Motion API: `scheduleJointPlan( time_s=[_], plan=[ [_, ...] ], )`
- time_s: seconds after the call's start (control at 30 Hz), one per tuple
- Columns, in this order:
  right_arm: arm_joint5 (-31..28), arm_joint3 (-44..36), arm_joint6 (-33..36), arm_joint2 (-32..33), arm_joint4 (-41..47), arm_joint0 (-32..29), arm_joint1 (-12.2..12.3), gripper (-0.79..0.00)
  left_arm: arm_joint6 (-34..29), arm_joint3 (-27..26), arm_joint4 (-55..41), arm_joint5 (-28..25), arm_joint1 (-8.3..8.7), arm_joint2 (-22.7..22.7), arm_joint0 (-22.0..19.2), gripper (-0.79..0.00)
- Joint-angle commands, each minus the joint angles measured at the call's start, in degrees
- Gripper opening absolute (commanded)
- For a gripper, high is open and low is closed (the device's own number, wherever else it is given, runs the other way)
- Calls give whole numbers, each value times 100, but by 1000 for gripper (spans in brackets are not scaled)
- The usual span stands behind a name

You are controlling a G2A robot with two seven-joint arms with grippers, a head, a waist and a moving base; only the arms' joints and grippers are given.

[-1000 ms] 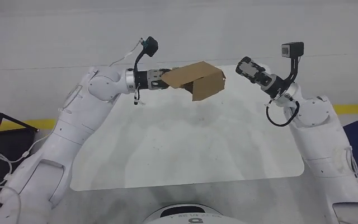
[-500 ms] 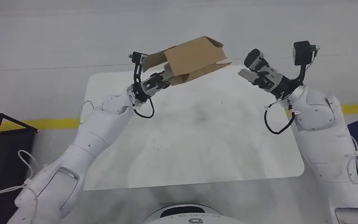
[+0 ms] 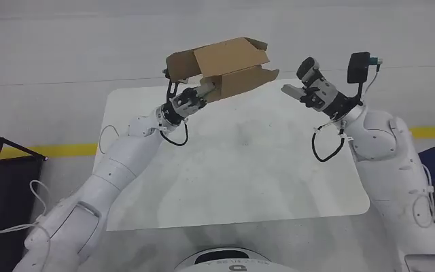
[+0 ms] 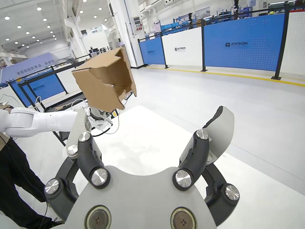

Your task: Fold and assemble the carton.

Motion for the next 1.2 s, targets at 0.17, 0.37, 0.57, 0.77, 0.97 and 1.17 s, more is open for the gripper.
scheduleJointPlan(
  time_s=[0.17,0.37,0.57,0.77,0.97,1.17],
  plan=[
    [-919,-81,-237,95,-953,95,13,-289,-12,-325,386,323,75,-330,253,-785],
    [-1321,-150,-494,167,-1484,145,14,-449,-220,-557,439,528,106,-588,458,-785],
    [-1691,-235,-589,82,-1562,197,12,-557,-351,-671,458,601,95,-766,615,-785],
    [-1939,-377,-587,14,-1543,178,22,-539,-403,-746,552,669,51,-843,730,-785],
    [-1939,-446,-543,-15,-1539,147,43,-496,-447,-793,639,769,-7,-868,769,-785],
    [-1939,-538,-491,-34,-1540,105,83,-610,-478,-807,726,829,-53,-913,801,-785]
  ],
)
